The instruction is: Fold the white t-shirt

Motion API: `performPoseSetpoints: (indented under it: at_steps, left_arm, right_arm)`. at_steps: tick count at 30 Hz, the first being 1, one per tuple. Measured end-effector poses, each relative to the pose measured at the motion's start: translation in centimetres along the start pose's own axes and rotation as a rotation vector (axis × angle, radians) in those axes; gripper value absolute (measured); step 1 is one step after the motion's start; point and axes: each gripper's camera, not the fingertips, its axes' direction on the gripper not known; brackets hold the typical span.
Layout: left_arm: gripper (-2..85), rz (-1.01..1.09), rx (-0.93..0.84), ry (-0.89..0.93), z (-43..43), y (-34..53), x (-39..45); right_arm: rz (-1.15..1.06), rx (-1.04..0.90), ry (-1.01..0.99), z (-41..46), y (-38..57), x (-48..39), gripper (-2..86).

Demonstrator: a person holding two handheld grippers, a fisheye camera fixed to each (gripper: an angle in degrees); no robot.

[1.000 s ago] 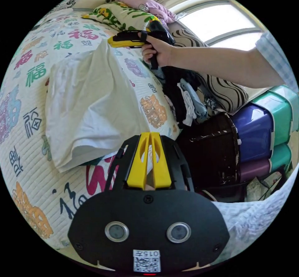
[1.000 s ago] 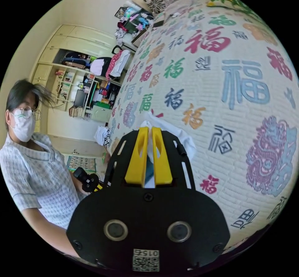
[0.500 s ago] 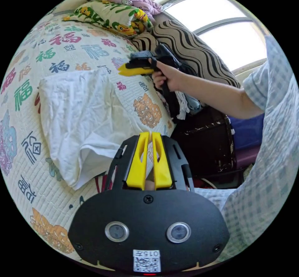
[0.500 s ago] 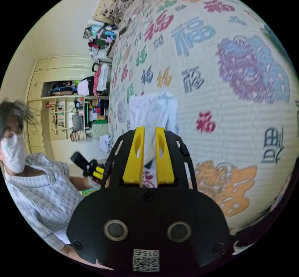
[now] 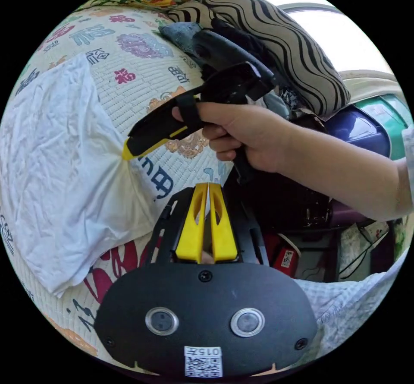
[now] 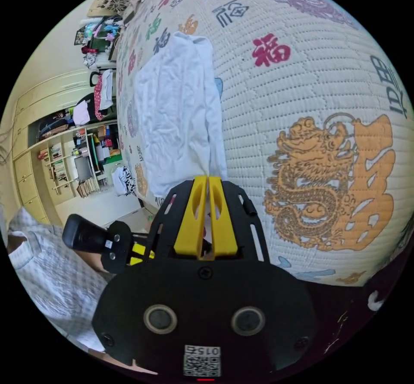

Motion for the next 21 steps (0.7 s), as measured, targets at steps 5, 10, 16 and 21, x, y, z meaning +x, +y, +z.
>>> performPoseSetpoints:
  at_steps: [5,10,16,21]
  left_arm:
    - [0.8,0.055,0.149,-0.182,-5.0,-2.4,-5.4]
    - [10.1,0.149,0.121,-0.422,-7.1,-12.5,-14.8]
    - [8.4,0.269,-0.201,-0.373,0.5,-25.3,-22.9]
    - [2.4,0.262,-0.210,-0.425,1.7,-30.9,-28.9]
  right_arm:
    - [0.008,0.034,-0.009,0.4,1.4,0.9,1.1]
    - [0.060,0.060,-0.018,2.3,4.8,2.1,6.7]
    - [0.138,0.069,-0.039,5.8,7.7,3.5,6.0]
    - [0.191,0.179,-0.101,5.2,9.2,6.0,0.8]
